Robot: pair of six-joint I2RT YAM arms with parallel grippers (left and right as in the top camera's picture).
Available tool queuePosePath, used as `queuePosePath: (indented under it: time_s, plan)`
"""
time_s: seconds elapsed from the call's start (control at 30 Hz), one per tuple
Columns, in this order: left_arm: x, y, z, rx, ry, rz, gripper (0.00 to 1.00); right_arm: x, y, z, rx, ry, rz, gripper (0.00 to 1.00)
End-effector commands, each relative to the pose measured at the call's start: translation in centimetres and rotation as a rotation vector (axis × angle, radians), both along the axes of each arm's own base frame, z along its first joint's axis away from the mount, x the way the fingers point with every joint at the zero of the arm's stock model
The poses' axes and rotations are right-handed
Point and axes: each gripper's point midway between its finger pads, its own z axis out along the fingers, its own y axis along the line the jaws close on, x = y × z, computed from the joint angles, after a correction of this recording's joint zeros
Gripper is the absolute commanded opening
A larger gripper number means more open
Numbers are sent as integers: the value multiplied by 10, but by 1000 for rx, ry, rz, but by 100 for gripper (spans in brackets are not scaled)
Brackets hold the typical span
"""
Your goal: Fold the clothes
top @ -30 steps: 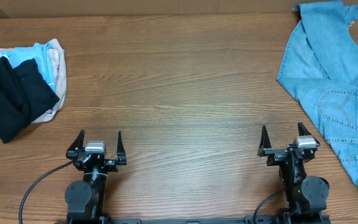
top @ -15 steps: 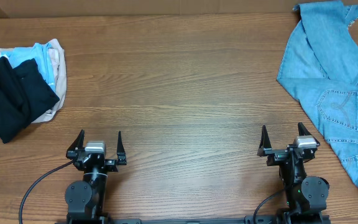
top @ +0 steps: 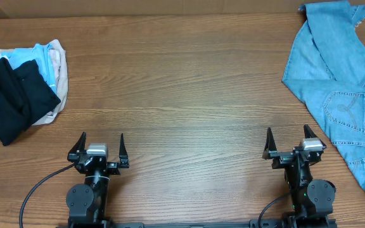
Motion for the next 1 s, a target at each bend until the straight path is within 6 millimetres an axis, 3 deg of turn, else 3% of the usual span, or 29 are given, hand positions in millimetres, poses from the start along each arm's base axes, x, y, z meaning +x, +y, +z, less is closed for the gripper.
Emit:
queuePosePath:
  time_s: [0.0,0.97]
  plan:
    - [0,2,1,-5,-6,13,100,0,-1,-1,-1,-5,-6,100]
    - [0,2,1,-5,-6,13,100,0,-5,1,-1,-14,-29,100]
